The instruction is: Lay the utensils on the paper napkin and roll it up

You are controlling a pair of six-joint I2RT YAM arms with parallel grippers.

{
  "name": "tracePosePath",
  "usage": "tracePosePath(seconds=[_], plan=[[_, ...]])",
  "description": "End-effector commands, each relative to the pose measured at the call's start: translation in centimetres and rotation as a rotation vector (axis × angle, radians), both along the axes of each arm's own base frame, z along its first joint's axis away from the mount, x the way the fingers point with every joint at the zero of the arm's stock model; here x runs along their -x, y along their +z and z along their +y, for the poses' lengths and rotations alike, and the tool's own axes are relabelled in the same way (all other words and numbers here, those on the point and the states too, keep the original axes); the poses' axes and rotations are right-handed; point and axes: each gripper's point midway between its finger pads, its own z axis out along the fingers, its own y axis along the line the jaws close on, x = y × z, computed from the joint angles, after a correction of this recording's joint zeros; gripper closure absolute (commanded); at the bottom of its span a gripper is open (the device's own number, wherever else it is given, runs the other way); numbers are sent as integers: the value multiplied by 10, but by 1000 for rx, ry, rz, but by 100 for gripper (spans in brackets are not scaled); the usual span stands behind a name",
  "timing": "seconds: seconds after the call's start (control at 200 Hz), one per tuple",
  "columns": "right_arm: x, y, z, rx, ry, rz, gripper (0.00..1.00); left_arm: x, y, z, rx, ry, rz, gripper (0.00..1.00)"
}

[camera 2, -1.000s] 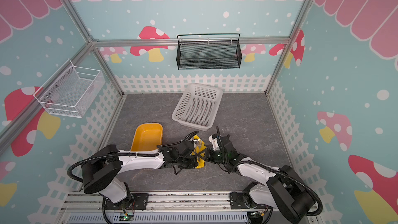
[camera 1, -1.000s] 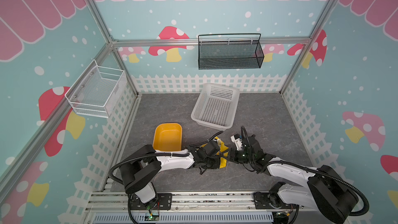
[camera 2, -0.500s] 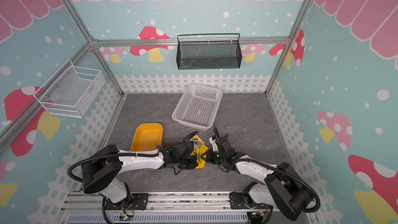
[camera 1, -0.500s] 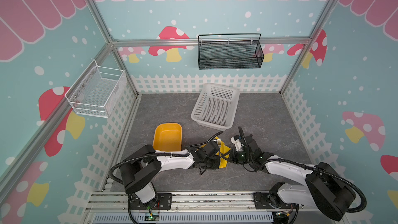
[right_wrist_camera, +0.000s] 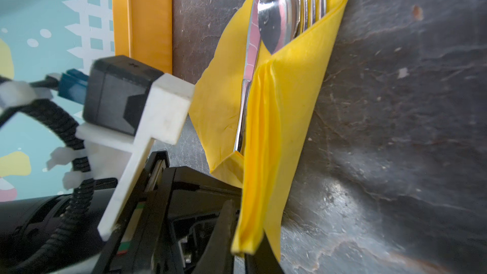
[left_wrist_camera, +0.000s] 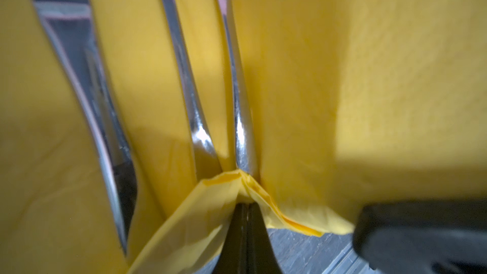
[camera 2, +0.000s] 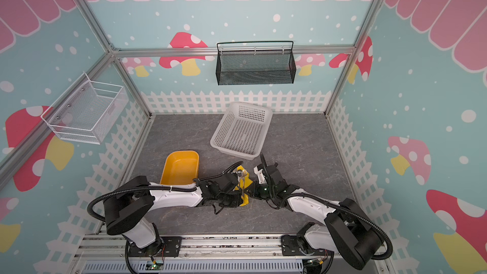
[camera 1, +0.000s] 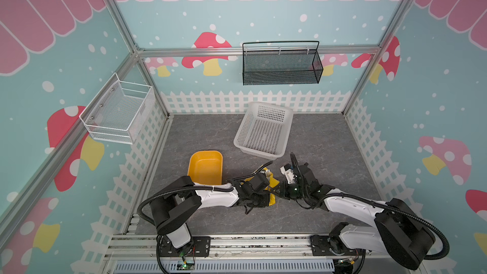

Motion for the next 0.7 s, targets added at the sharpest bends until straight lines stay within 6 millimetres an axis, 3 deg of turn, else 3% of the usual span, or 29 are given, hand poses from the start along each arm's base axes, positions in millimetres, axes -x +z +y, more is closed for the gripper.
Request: tracePosePath(seconds=[0.0, 0.14, 0.235, 0.375, 0.515, 0.695], plan=[[-3, 9, 8, -18, 18, -26, 89, 1, -11, 4, -11, 30, 2, 97], [-5, 14, 12, -40, 31, -42, 90, -1, -5, 5, 9, 44, -9, 96], [-5, 13, 13, -38, 31, -42, 90, -4, 13, 6, 62, 75, -44, 94], [-7, 15, 14, -35, 39, -60, 91, -9, 35, 28, 70, 150, -117, 90], [-9, 17, 19, -35, 61, -62, 91, -9, 31, 53, 82, 213, -92, 89], [-14, 14, 23, 27, 83, -84, 91, -10, 25, 56, 117, 219, -60, 90]])
